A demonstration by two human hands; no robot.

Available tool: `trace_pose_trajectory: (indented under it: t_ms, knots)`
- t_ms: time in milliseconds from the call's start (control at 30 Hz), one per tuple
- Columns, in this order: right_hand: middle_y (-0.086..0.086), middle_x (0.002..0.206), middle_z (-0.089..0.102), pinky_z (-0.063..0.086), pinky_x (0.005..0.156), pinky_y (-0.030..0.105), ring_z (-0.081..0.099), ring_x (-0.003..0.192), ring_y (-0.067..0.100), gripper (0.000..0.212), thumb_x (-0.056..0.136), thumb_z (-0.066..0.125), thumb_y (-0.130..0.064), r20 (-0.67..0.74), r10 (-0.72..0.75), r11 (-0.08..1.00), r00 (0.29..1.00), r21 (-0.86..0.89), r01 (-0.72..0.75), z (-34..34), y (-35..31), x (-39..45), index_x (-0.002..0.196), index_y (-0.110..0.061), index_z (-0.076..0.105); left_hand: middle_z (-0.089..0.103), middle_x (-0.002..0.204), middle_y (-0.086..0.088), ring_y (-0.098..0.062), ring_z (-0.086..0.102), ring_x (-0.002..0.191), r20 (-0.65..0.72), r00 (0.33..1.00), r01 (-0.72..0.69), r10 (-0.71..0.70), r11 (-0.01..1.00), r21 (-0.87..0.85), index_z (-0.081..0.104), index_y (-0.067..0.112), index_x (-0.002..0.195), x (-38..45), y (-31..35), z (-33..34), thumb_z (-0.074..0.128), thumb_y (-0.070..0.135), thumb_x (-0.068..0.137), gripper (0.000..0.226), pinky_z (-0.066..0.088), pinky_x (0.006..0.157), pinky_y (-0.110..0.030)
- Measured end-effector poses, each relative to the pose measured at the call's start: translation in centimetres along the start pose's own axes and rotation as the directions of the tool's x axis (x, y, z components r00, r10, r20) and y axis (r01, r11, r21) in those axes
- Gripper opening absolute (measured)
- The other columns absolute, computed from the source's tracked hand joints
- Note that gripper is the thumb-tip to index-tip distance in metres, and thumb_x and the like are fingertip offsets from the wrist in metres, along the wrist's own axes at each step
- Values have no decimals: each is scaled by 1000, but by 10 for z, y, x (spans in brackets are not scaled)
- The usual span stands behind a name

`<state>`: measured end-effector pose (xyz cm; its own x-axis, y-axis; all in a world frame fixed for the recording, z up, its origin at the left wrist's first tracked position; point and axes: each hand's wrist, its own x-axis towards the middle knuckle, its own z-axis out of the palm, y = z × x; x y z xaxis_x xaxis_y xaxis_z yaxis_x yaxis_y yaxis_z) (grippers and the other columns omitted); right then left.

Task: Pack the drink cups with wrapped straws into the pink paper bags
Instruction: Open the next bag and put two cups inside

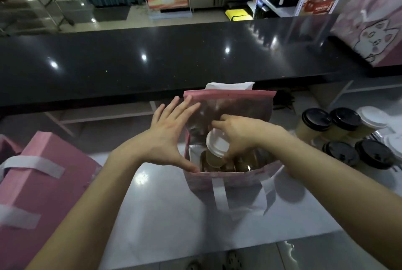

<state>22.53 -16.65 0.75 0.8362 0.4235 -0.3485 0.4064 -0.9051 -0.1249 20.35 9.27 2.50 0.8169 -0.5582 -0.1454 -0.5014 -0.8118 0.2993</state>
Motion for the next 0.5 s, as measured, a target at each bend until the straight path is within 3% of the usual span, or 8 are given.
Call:
trace_pose_trajectory:
  t_ms: [133,267,400,500]
  knots:
    - [-3,132,50,48,79,31,58,111,23,114,70,97,-51,96,-30,997,995,-65,37,4,-8,15,165,-35,35,-35,175,19,-11,-40,159,22,999,24,-23,999,-43,-15,42,171,-2,6,-5,91,76,67,153,-18,134,-51]
    - [-1,137,52,51,78,33,61,104,23,110,72,98,-44,172,-86,986,981,-123,109,6,-20,21,164,-34,38,-34,175,21,-8,-37,160,34,999,35,-33,997,-72,-14,41,172,-6,8,-7,94,72,67,153,-13,135,-50]
    - [2,146,50,61,93,45,65,116,32,109,77,96,-35,230,-131,977,964,-133,165,6,-31,24,166,-37,33,-33,175,22,-7,-35,161,24,999,34,-32,996,-87,-13,42,172,-7,9,-5,95,70,66,154,-12,135,-46]
    - [1,153,45,52,85,35,62,123,29,112,78,96,-32,206,-177,964,963,-163,212,4,-35,30,168,-37,29,-33,175,23,-8,-34,161,16,999,34,-33,996,-86,-13,43,172,-5,9,-3,95,72,65,155,-12,133,-42]
